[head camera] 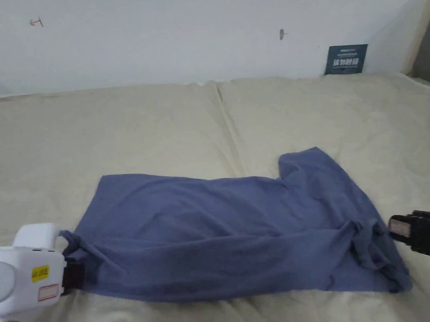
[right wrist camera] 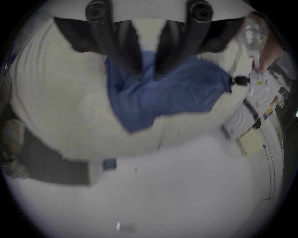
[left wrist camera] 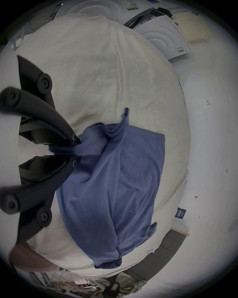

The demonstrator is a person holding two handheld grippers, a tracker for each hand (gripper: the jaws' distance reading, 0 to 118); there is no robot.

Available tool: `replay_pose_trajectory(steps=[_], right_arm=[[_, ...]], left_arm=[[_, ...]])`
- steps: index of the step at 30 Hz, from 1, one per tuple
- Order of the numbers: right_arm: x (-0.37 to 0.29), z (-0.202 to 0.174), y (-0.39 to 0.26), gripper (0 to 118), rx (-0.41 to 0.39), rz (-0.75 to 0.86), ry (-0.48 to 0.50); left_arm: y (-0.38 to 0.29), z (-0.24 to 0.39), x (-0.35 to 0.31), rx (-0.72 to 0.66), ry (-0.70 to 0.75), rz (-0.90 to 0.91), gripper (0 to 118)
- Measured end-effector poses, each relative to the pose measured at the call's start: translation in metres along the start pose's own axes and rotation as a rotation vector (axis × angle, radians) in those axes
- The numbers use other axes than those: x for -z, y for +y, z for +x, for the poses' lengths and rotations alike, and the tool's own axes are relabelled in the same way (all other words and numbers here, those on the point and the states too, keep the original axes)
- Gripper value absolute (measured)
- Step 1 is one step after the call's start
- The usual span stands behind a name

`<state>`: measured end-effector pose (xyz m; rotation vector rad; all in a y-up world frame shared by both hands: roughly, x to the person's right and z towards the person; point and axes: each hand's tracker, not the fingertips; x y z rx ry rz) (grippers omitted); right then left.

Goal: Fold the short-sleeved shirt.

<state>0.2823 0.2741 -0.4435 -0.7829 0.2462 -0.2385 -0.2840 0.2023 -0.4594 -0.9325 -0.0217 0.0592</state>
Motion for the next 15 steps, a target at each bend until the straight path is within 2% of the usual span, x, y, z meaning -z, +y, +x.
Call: replay_pose_trajectory(steps=[1,2,3,7,11,12,13,14,15], right_arm=[[0.019,0.006,0.008,81,0.026,-0.151,0.017],[0.042,0.012,0.009,83,0.066,-0.297,-0.041],[0.056,0.018,0.005,83,0.072,-0.323,-0.074],[0.089,0.034,0.003,83,-0.023,-0.367,-0.261],[0.106,0.041,-0.003,80,-0.006,-0.396,-0.233],[0.106,0.041,-0.004,63,0.005,-0.403,-0.236],[0.105,0.041,-0.005,42,0.026,-0.387,-0.216],[0.100,0.040,-0.003,15,0.057,-0.353,-0.164],[0.097,0.038,-0.001,13,0.049,-0.335,-0.209]], left_arm=[[0.001,0.001,-0.002,0.003,-0.002,-0.001,11],[0.005,-0.002,-0.001,0.003,-0.005,-0.001,11],[0.005,-0.001,-0.003,0.004,-0.005,0.008,11],[0.007,-0.001,-0.006,0.004,0.006,0.015,11],[0.011,-0.003,0.000,-0.007,0.027,0.000,11],[0.010,-0.004,0.002,-0.012,0.027,-0.009,11],[0.010,-0.004,0.003,-0.016,0.029,-0.017,11],[0.007,-0.007,0.008,-0.017,0.031,-0.019,11],[0.006,-0.008,0.009,-0.017,0.034,-0.017,11]])
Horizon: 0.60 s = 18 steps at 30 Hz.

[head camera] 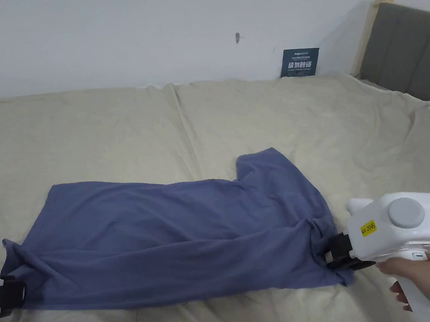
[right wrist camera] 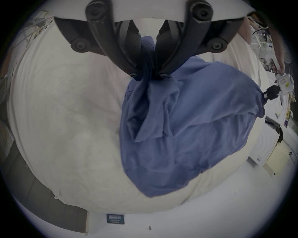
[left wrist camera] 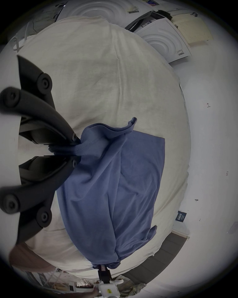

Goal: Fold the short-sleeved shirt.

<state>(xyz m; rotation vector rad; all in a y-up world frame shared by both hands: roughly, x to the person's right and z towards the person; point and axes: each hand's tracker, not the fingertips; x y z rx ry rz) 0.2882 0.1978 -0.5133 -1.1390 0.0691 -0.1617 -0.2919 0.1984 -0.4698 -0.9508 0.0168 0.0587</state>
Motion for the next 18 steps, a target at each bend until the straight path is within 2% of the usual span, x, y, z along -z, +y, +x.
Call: replay_pose_trajectory(steps=[4,11,18], right_arm=[[-0.014,-0.006,-0.005,13,-0.100,0.027,-0.020],[-0.071,0.011,-0.008,13,-0.022,0.056,0.113],[-0.127,0.023,-0.042,13,-0.045,0.023,0.172]], left_arm=[[-0.001,-0.001,-0.004,-0.016,0.000,-0.004,11],[-0.004,-0.012,-0.049,-0.070,-0.060,0.042,11],[-0.055,-0.007,-0.122,-0.098,-0.103,0.025,11]])
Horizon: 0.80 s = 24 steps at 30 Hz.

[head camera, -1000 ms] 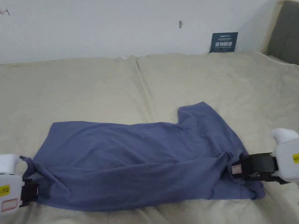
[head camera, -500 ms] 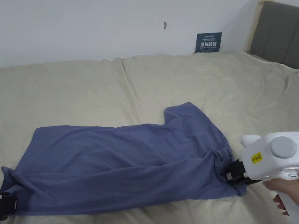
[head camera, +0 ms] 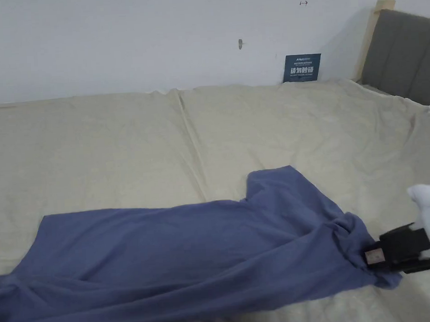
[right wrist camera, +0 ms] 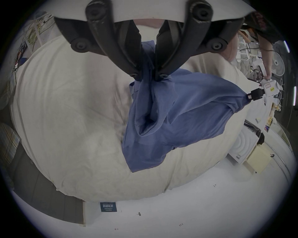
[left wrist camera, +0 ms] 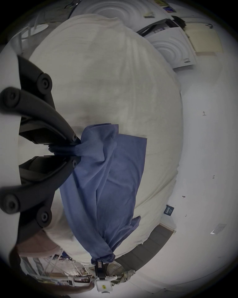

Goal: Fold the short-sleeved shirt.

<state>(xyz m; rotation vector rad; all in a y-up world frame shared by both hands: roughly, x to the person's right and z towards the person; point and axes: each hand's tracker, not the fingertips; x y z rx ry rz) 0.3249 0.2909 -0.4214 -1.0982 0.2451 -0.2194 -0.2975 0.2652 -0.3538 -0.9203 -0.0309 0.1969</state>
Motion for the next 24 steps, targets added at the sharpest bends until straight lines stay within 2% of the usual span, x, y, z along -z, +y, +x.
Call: replay_pose_trajectory(steps=[4,8,10,11,12,13,14,15,16,17,20,22,24], right_arm=[[0.004,0.015,-0.027,13,0.016,-0.083,0.025],[0.048,0.029,-0.053,13,0.035,-0.168,-0.069],[0.059,0.030,-0.061,13,0.042,-0.162,-0.075],[0.064,0.030,-0.064,15,0.047,-0.155,-0.084],[0.061,0.027,-0.063,26,0.051,-0.108,-0.108],[0.059,0.025,-0.064,47,0.034,-0.067,-0.136],[0.054,0.026,-0.065,73,0.011,-0.027,-0.169],[0.048,0.025,-0.065,100,0.002,0.006,-0.194],[0.044,0.024,-0.066,102,0.005,0.032,-0.183],[0.032,0.020,-0.065,102,0.022,0.073,-0.170],[0.002,0.015,-0.068,102,0.074,0.216,-0.096],[-0.011,0.002,-0.073,102,0.066,0.295,-0.050],[-0.017,-0.019,-0.078,99,0.016,0.313,-0.072]], left_arm=[[-0.043,-0.016,0.014,-0.052,-0.044,-0.085,11],[-0.078,-0.016,0.037,-0.011,-0.012,-0.156,11],[-0.084,-0.010,0.042,-0.007,0.003,-0.142,11],[-0.086,-0.010,0.043,-0.015,0.005,-0.133,11],[-0.087,-0.010,0.042,-0.019,0.014,-0.124,15],[-0.087,-0.019,0.050,-0.021,0.018,-0.118,26],[-0.087,-0.020,0.048,-0.016,0.030,-0.110,50],[-0.086,-0.021,0.046,-0.004,0.046,-0.106,91],[-0.085,-0.022,0.043,0.006,0.058,-0.104,113],[-0.085,-0.018,0.029,0.009,0.059,-0.071,118],[-0.075,-0.019,0.006,-0.019,0.029,0.045,118],[-0.068,-0.004,-0.013,-0.053,-0.007,0.088,118],[-0.065,0.000,-0.020,-0.066,-0.029,0.132,117]])
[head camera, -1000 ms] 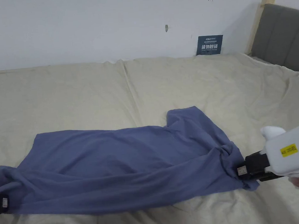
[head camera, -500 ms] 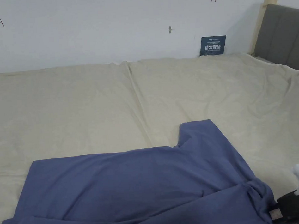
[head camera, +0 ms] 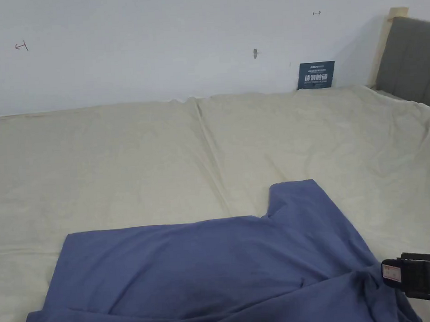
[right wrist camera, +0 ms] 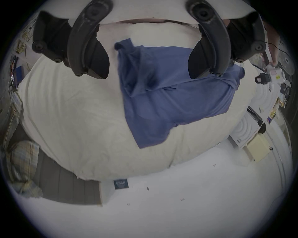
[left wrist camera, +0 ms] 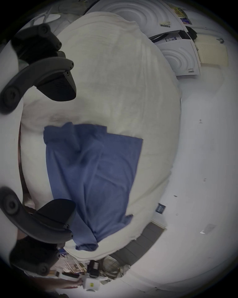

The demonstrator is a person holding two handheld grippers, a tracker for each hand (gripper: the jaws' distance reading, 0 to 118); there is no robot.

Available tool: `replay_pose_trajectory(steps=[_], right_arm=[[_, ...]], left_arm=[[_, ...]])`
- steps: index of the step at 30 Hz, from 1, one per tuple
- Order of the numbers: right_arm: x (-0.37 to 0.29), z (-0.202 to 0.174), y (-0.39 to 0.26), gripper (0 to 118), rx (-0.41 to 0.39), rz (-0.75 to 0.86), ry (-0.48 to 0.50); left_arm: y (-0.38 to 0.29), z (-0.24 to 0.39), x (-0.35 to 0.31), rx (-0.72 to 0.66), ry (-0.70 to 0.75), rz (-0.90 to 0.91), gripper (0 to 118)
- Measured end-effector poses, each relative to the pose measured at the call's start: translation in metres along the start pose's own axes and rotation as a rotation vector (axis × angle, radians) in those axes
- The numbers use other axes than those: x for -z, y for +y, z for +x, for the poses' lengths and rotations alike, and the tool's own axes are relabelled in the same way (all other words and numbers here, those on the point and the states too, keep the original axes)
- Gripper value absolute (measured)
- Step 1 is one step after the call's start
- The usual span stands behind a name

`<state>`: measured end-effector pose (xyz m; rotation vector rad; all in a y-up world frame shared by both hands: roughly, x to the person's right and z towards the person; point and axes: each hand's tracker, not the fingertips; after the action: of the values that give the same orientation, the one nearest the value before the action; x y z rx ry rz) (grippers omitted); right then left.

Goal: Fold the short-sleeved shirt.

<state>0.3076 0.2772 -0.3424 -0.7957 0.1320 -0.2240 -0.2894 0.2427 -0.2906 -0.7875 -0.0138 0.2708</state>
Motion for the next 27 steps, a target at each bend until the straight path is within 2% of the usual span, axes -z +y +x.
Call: replay_pose_trajectory(steps=[1,2,3,4,5,7,8,14,17,21,22,23,24,25,27], right_arm=[[-0.002,-0.008,-0.003,85,-0.028,0.025,0.014],[-0.005,-0.020,-0.009,52,-0.046,0.080,0.047],[-0.007,-0.031,-0.015,0,-0.069,0.132,0.058],[-0.006,-0.037,-0.018,0,-0.091,0.152,0.068],[-0.005,-0.044,-0.023,0,-0.104,0.177,0.013],[-0.001,-0.047,-0.024,0,-0.116,0.180,0.074],[-0.002,-0.049,-0.024,0,-0.117,0.195,0.113],[-0.001,-0.071,-0.004,0,-0.119,0.216,0.133],[0.003,-0.073,-0.001,0,-0.126,0.214,0.153],[0.026,-0.078,0.003,0,-0.167,0.171,0.159],[0.032,-0.082,0.006,0,-0.170,0.161,0.150],[0.037,-0.084,0.006,0,-0.164,0.146,0.141],[0.041,-0.083,0.006,0,-0.156,0.134,0.142],[0.043,-0.082,0.005,0,-0.148,0.125,0.147],[0.049,-0.080,0.008,0,-0.138,0.111,0.160]], left_arm=[[0.001,-0.001,0.001,0.005,-0.020,0.001,106],[0.000,0.004,-0.003,0.010,-0.052,0.029,80],[0.000,0.009,-0.007,0.032,-0.058,0.073,29],[-0.001,0.015,-0.010,0.063,-0.020,0.102,0],[-0.001,0.020,-0.008,0.105,0.025,0.117,0],[-0.003,0.027,-0.010,0.168,0.044,0.122,0],[-0.001,0.025,-0.008,0.160,0.024,0.123,0],[0.065,0.022,0.004,0.072,-0.041,0.133,0],[0.114,0.017,0.040,0.051,-0.088,0.062,0],[0.166,0.007,0.120,0.150,-0.064,-0.083,0],[0.171,0.004,0.135,0.146,-0.062,-0.102,12],[0.178,-0.002,0.153,0.117,-0.082,-0.116,41],[0.183,-0.007,0.169,0.074,-0.096,-0.141,93],[0.186,-0.019,0.187,0.045,-0.104,-0.163,118],[0.194,-0.028,0.208,0.005,-0.102,-0.160,116]])
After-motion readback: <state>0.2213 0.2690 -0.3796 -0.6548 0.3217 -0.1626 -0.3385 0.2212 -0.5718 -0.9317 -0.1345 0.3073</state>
